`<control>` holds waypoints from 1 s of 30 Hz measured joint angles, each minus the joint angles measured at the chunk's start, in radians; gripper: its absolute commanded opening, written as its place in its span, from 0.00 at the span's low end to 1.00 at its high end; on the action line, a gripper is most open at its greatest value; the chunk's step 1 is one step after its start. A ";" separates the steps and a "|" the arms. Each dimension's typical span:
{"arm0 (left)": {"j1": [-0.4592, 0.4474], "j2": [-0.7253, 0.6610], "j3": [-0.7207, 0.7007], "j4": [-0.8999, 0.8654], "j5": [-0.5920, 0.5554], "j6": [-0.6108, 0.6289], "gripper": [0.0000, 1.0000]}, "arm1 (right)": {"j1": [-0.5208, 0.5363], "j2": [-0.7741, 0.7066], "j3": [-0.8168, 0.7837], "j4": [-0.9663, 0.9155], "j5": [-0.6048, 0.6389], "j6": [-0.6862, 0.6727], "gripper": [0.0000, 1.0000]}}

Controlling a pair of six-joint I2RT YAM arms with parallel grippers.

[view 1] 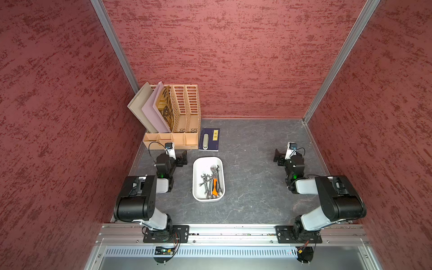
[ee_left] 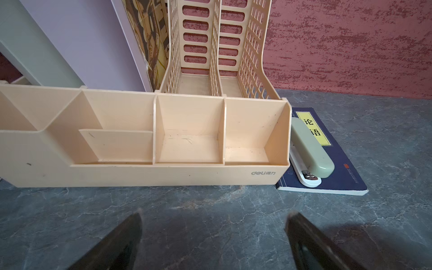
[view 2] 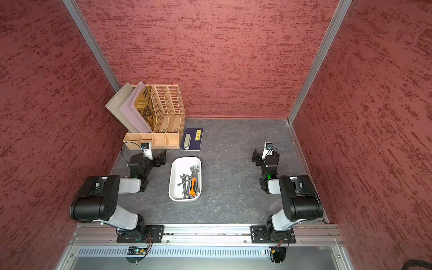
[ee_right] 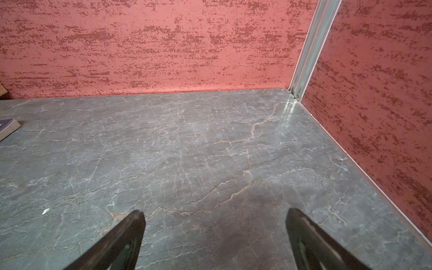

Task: Take out the wrench from the storage box
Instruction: Move the storage box to the center of the board.

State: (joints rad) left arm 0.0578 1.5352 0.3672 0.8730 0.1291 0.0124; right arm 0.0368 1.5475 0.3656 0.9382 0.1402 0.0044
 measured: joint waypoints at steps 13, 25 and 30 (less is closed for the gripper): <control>0.000 0.000 0.000 0.000 0.001 0.000 1.00 | 0.000 0.000 0.000 0.000 -0.002 0.000 0.98; 0.000 0.000 0.000 0.000 0.001 0.000 1.00 | 0.000 0.000 0.000 0.000 -0.002 0.000 0.98; -0.016 -0.020 0.011 -0.049 -0.074 -0.009 1.00 | 0.000 -0.024 0.000 -0.029 0.005 0.002 0.98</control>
State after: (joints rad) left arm 0.0418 1.5154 0.3786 0.8242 0.0555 0.0036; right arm 0.0372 1.5238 0.3653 0.9096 0.1448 0.0059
